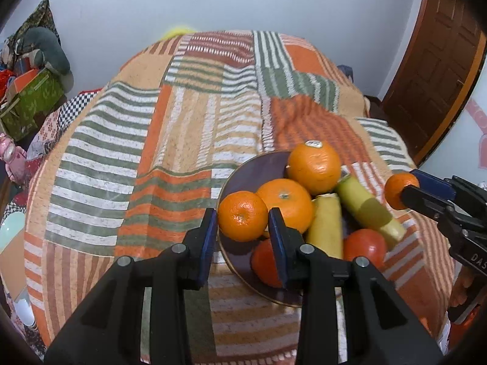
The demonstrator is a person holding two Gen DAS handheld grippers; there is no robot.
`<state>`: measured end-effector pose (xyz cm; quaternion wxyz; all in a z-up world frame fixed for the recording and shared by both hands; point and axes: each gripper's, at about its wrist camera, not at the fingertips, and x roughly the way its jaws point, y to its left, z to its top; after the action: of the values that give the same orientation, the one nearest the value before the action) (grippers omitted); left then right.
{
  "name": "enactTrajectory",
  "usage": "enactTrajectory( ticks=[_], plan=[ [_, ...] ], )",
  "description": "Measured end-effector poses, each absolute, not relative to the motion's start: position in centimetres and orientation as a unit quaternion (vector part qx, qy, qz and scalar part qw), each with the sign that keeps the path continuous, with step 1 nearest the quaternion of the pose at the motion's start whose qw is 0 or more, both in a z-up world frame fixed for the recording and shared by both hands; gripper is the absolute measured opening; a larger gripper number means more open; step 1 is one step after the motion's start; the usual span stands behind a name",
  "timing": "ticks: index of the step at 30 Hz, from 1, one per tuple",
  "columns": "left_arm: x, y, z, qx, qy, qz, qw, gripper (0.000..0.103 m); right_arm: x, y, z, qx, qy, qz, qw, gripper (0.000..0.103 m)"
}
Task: Organize fruits
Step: 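Carry the mandarin in the left tool onto the plate while the right tool places its mandarin, then grasp a dark red grape with the left tool while the right tool grasps another grape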
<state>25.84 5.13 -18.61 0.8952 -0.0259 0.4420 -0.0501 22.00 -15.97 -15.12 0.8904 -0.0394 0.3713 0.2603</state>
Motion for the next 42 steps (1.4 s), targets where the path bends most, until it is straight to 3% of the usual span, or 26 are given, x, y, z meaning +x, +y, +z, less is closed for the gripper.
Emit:
enactTrajectory(
  ticks=[22,29,37,42],
  plan=[
    [27.6,6.0,-21.5,-0.046,0.477,-0.068,0.875,0.035,23.2,-13.8,-17.4,-0.067,0.401,0.270,0.873,0.034],
    [26.3,6.2,-20.1,-0.046,0.466,-0.068,0.881,0.044,22.8,-13.7,-16.9,-0.077,0.398,0.269,0.874,0.035],
    [23.7,5.4,-17.6,-0.038,0.445,-0.077,0.891,0.045,21.1,-15.0,-15.1,-0.071,0.383,0.259,0.884,0.037],
    [21.5,4.5,-16.5,-0.028,0.436,-0.084,0.896,0.053,19.5,-15.9,-14.5,-0.072,0.383,0.251,0.886,0.037]
  ],
)
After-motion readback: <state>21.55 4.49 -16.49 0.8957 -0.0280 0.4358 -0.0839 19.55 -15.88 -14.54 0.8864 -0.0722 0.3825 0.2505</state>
